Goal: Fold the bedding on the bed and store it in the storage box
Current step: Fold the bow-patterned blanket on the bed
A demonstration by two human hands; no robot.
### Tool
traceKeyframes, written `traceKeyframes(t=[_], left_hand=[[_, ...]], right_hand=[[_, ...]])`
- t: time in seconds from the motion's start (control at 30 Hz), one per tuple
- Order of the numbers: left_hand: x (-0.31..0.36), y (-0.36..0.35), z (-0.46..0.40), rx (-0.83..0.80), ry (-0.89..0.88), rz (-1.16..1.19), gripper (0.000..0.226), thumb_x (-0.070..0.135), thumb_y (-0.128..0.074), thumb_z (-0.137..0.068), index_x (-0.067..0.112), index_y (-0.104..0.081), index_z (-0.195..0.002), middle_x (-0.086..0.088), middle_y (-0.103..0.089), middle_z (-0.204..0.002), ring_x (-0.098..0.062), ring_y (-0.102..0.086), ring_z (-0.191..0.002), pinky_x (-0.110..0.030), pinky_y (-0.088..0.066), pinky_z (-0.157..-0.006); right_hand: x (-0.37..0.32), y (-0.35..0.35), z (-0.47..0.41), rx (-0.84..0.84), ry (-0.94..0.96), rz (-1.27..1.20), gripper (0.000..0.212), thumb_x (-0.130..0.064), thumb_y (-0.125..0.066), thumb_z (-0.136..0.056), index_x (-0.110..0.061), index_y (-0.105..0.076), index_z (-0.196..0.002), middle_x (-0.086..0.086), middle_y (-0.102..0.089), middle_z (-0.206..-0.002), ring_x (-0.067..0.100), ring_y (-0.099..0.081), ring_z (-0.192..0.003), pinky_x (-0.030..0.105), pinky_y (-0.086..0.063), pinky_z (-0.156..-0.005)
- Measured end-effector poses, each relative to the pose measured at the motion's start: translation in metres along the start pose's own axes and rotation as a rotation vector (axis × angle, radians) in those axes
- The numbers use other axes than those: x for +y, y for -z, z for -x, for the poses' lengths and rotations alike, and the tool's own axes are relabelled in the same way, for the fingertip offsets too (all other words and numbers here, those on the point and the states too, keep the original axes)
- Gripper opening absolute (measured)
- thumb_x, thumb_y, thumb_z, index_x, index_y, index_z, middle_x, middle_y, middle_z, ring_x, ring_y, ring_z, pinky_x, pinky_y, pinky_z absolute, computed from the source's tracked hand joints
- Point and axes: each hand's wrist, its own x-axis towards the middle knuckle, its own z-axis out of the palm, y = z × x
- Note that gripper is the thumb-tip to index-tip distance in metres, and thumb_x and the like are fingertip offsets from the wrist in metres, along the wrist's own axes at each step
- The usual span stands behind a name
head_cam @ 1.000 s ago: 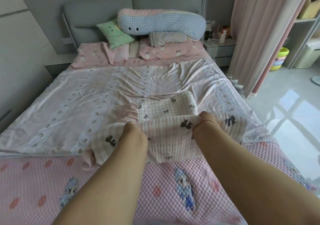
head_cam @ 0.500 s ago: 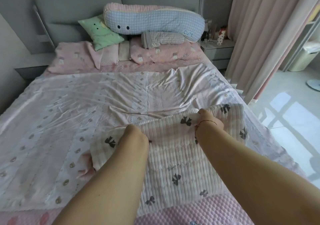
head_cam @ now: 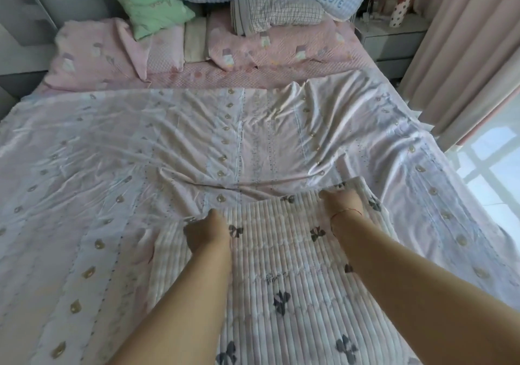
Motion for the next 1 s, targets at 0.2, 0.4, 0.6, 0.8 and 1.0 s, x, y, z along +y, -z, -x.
traceKeyframes(t=[0.2, 0.4, 0.6, 0.8, 1.0], left_hand=[[-0.060, 0.020, -0.006, -0.153, -0.926, -1.041, 0.063, 0.044, -0.045, -0.094, 0.029, -0.024, -0.152, -0.009, -0.020, -0.160, -0.030, -0.015, -0.147, -0.044, -0.007, -0.119], [-0.081, -0.012, -0.044, -0.279, -0.925, -1.404, 0.062, 0.067, 0.009, -0.087, 0.045, 0.036, -0.138, -0.001, 0.040, -0.151, -0.026, 0.041, -0.137, -0.050, 0.022, -0.114], [-0.096, -0.023, -0.079, -0.314, -0.825, -1.494, 0.066, 0.067, 0.015, -0.085, 0.035, 0.044, -0.135, -0.003, 0.049, -0.145, -0.025, 0.048, -0.131, -0.047, 0.028, -0.111], [-0.094, -0.033, -0.089, -0.427, -0.745, -1.520, 0.067, 0.066, 0.010, -0.089, 0.032, 0.044, -0.135, -0.004, 0.050, -0.143, -0.023, 0.049, -0.130, -0.045, 0.029, -0.110], [-0.098, 0.010, -0.078, -0.373, -0.784, -1.552, 0.065, 0.061, 0.011, -0.090, 0.027, 0.036, -0.141, -0.001, 0.047, -0.145, -0.019, 0.046, -0.133, -0.044, 0.024, -0.114]], right_hand=[[0.071, 0.025, 0.012, 0.177, 0.544, 0.801, 0.055, -0.050, -0.038, -0.091, -0.032, -0.035, -0.143, -0.003, -0.030, -0.152, 0.020, -0.015, -0.144, 0.044, -0.003, -0.119], [0.095, -0.020, -0.045, -0.082, 0.462, 1.066, 0.062, -0.068, 0.001, -0.088, -0.046, 0.013, -0.145, -0.011, 0.027, -0.153, 0.017, 0.031, -0.139, 0.058, 0.019, -0.110], [0.114, -0.042, -0.074, -0.106, 0.452, 1.085, 0.061, -0.067, 0.003, -0.087, -0.047, 0.025, -0.141, -0.010, 0.034, -0.150, 0.020, 0.034, -0.138, 0.060, 0.017, -0.110], [0.116, -0.047, -0.091, -0.200, 0.382, 1.103, 0.062, -0.069, -0.001, -0.088, -0.049, 0.030, -0.137, -0.012, 0.038, -0.146, 0.019, 0.031, -0.140, 0.059, 0.015, -0.111], [0.120, -0.021, -0.072, -0.184, 0.396, 1.096, 0.062, -0.069, -0.003, -0.088, -0.050, 0.024, -0.140, -0.012, 0.031, -0.152, 0.015, 0.029, -0.141, 0.054, 0.012, -0.114]])
